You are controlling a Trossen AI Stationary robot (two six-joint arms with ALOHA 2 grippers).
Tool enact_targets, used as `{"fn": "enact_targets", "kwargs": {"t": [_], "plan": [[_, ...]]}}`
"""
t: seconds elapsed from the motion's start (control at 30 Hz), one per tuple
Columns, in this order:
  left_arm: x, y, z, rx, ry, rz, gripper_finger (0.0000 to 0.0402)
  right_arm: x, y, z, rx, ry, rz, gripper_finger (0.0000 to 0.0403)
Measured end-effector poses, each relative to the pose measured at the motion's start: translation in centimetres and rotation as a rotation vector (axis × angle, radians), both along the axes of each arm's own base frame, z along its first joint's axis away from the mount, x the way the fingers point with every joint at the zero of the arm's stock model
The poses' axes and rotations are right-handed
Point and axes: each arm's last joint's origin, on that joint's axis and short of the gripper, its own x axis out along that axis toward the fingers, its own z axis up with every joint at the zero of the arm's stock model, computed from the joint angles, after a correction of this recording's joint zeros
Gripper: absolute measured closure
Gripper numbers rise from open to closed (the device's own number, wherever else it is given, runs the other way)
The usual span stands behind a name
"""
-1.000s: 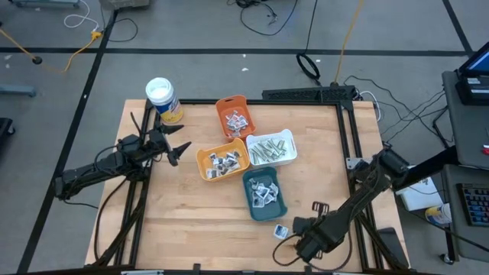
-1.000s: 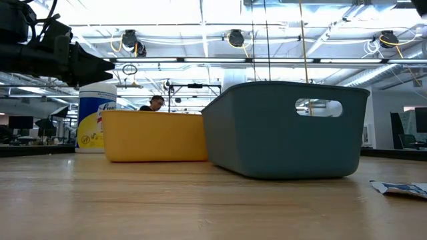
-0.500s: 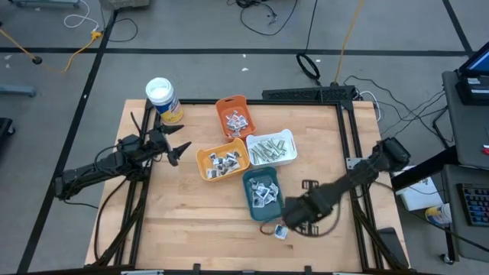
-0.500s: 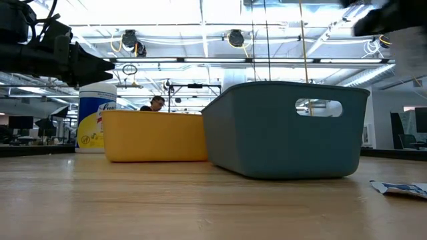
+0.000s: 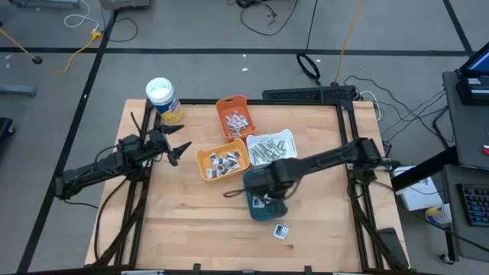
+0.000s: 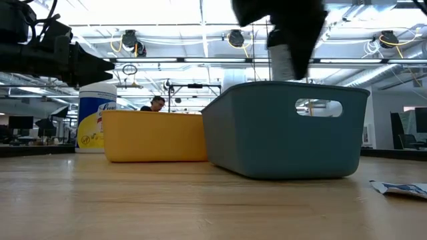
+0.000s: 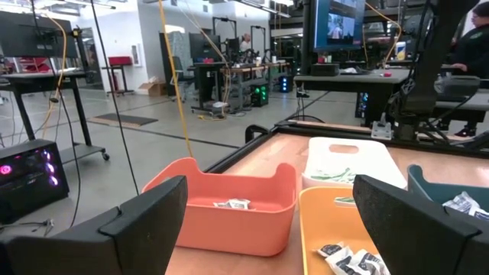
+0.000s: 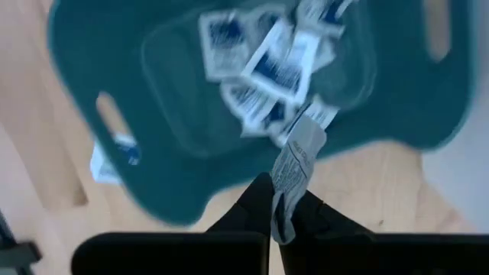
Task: Pick & Place First Aid Supplies
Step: Put the blue alcohol pad into the blue bin
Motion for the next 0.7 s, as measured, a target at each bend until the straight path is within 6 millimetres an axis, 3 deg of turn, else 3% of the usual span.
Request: {"fn": "enact_targets", "kwargs": {"t": [0.2,0.4,0.57,0.7], "plan": [[0.0,0.0,0.0,0.000,0.001,0.000,0.0023,3.3,-1.4,-0.6,0.007,-0.028,-0.025,0.0402],[0.0,0.0,0.0,0.000,0.000,0.000,0.0023,5.4,-1.7,-3.9,0.003,-0.014,-0.045,0.0402],[0.0,0.0,0.0,0.000,0.000,0.000,0.0023,6.5,-1.5,-6.3,0.001,-0.002,-0.062,0.0397],[0.0,0.0,0.0,0.000,0.000,0.000,0.0023,6.6,-1.5,-6.7,-0.004,0.006,-0.064,0.0385]]}}
